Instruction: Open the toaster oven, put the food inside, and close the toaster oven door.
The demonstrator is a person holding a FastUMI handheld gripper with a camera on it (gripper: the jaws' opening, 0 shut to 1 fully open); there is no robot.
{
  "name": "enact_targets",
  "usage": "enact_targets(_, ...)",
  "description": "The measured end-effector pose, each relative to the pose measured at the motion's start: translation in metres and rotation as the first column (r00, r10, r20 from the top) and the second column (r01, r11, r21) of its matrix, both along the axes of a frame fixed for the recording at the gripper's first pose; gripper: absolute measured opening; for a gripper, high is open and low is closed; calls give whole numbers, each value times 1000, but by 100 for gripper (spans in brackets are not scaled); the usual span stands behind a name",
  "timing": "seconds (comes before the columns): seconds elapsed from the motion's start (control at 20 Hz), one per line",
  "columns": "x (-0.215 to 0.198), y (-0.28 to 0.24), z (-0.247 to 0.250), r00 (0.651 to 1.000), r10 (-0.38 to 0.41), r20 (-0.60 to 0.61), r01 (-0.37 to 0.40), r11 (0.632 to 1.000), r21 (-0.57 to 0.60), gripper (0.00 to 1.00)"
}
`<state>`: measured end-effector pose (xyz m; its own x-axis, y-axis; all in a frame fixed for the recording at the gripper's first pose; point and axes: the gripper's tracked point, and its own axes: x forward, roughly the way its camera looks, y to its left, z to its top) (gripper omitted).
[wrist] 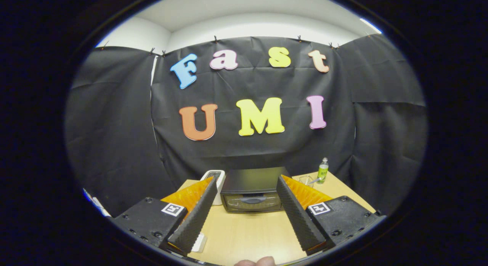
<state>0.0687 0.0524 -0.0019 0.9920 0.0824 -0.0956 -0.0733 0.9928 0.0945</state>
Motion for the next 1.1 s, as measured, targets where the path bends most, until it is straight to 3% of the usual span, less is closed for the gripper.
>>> enact_targets(0.35,-26,3,4,999,-12,32,13,999,-37,100)
enact_targets(1.1,-16,18,4,999,29,13,-29,1000,2,100)
